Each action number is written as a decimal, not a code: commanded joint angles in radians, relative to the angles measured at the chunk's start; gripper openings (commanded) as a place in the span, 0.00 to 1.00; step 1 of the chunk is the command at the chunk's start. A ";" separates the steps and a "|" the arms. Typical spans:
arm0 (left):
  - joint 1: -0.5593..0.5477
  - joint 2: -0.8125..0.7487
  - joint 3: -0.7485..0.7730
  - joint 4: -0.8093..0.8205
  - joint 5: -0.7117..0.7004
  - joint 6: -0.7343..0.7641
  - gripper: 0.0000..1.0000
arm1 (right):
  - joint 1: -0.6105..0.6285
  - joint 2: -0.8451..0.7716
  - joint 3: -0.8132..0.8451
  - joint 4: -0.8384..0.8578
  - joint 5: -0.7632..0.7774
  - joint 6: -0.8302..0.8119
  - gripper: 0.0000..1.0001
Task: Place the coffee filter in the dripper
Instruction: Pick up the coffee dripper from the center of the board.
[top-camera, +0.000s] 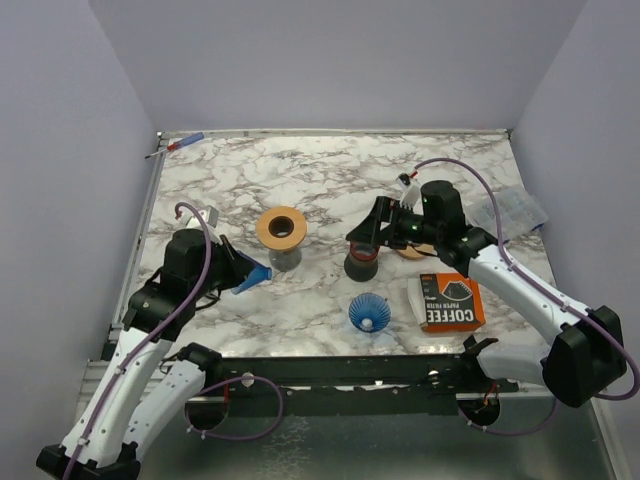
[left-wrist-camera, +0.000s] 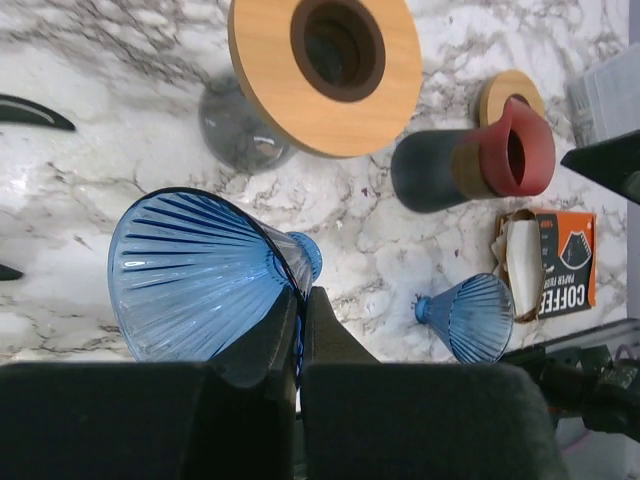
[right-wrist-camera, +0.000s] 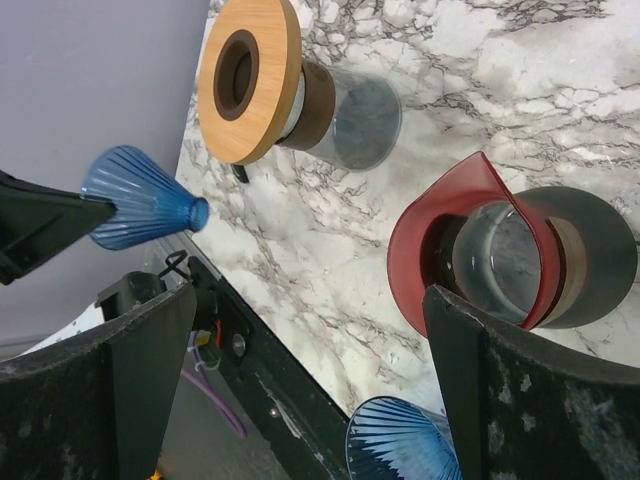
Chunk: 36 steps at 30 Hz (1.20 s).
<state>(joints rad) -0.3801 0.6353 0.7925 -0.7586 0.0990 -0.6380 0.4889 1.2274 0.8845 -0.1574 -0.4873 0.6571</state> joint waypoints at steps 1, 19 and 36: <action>-0.003 -0.025 0.109 -0.067 -0.157 0.073 0.00 | -0.007 -0.026 0.036 -0.030 -0.009 -0.017 1.00; -0.006 0.362 0.508 -0.205 -0.127 0.358 0.00 | -0.065 -0.028 0.055 -0.014 -0.113 -0.002 1.00; -0.477 0.644 0.721 -0.176 -0.242 0.518 0.00 | -0.199 -0.065 0.062 -0.056 -0.219 0.001 1.00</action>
<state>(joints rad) -0.7174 1.2453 1.4841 -0.9546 -0.0357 -0.1944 0.2939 1.1843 0.9119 -0.1787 -0.6586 0.6582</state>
